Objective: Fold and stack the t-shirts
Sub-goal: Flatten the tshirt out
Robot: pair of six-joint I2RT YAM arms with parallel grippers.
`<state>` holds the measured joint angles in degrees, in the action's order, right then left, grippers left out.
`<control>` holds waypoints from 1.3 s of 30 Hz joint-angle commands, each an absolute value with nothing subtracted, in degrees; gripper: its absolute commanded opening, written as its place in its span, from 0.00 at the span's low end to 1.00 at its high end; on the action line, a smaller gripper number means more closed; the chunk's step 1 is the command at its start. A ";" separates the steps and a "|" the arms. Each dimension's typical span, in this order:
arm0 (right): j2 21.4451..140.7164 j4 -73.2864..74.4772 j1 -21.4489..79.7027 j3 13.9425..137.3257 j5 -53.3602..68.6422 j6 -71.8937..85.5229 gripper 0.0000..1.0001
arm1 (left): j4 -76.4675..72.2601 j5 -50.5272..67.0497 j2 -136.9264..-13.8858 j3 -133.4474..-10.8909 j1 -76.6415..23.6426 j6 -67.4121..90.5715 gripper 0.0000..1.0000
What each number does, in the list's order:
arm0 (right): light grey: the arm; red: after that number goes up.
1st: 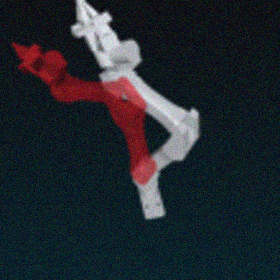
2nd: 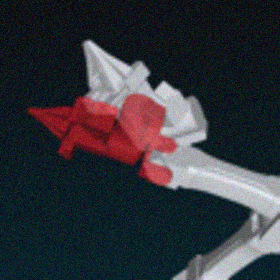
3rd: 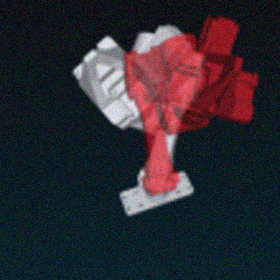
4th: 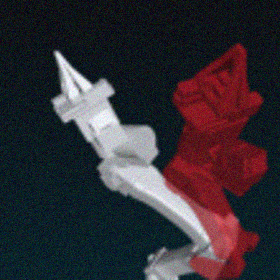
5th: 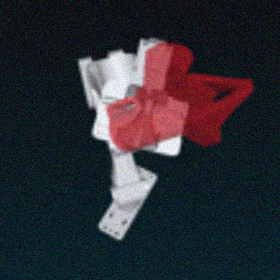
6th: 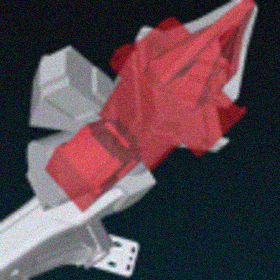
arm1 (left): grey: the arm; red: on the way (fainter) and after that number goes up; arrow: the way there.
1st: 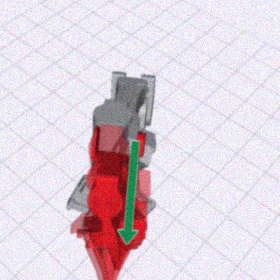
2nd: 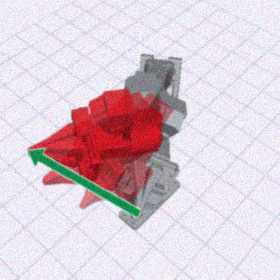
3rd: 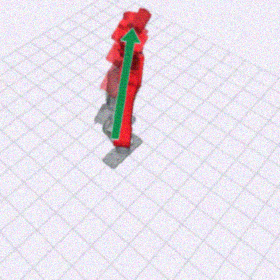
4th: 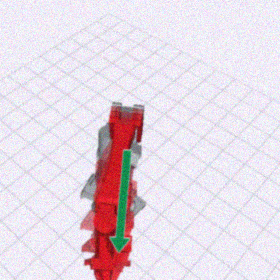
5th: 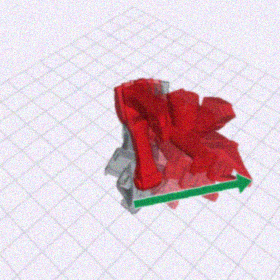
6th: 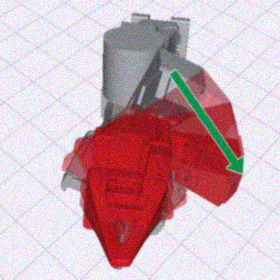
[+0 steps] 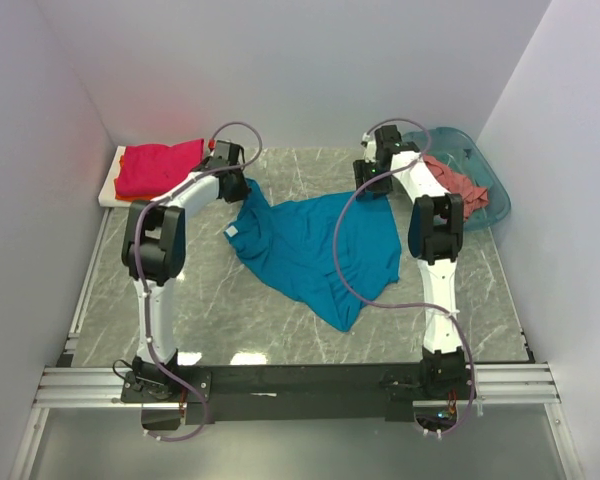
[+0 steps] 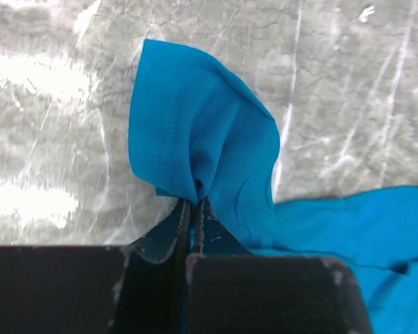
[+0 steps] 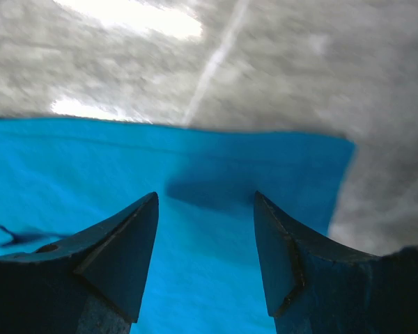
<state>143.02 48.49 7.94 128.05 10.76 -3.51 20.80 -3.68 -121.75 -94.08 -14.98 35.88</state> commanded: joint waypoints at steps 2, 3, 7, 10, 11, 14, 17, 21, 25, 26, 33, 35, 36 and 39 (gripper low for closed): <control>135.28 46.58 5.98 123.67 16.06 -5.35 0.64 | 21.89 -2.11 -121.47 -99.49 -14.33 31.56 0.09; 134.31 45.89 5.72 121.66 17.13 -5.71 0.64 | 20.84 -1.76 -120.68 -99.75 -14.15 30.33 0.33; 129.38 43.77 5.36 116.20 21.00 -6.68 0.64 | 17.32 -2.20 -111.92 -96.61 -14.06 27.16 0.68; 125.60 41.93 4.92 111.55 23.90 -6.59 0.64 | 16.96 -0.62 -104.80 -91.09 -14.06 25.40 0.69; 123.94 40.62 4.92 110.32 24.25 -6.59 0.64 | 16.79 1.47 -103.03 -88.88 -14.06 25.23 0.68; 122.70 39.81 4.66 107.14 25.05 -6.68 0.64 | 18.45 8.76 -98.44 -80.96 -14.06 26.36 0.60; 122.96 41.21 4.22 106.87 26.28 -6.85 0.64 | 18.99 13.61 -95.72 -73.25 -14.50 28.56 0.49; 120.94 42.10 4.04 103.72 28.12 -8.26 0.63 | 16.08 12.84 -90.36 -64.87 -14.94 27.08 0.51; 115.60 40.87 3.87 97.57 28.04 -10.63 0.63 | 20.90 7.48 -91.83 -67.75 -14.77 19.53 0.57; 114.79 40.00 3.78 95.30 27.17 -10.90 0.63 | 22.05 6.08 -92.72 -68.72 -14.68 18.21 0.58; 114.61 38.85 1.85 91.32 27.15 -10.90 0.63 | 24.96 4.30 -99.22 -72.07 -14.41 9.77 0.61; 115.05 38.67 1.67 91.14 27.42 -10.55 0.63 | 26.54 6.58 -101.77 -74.08 -14.41 8.44 0.61; 115.31 38.67 1.67 91.14 27.68 -10.46 0.63 | 27.06 7.11 -102.65 -74.87 -14.33 7.31 0.61; 115.84 39.11 1.67 91.41 28.83 -10.28 0.62 | 28.30 8.09 -105.38 -77.60 -14.33 4.67 0.60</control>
<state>116.92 40.29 1.69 91.46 26.96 -10.13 26.35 6.02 -104.05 -73.69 -14.44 9.96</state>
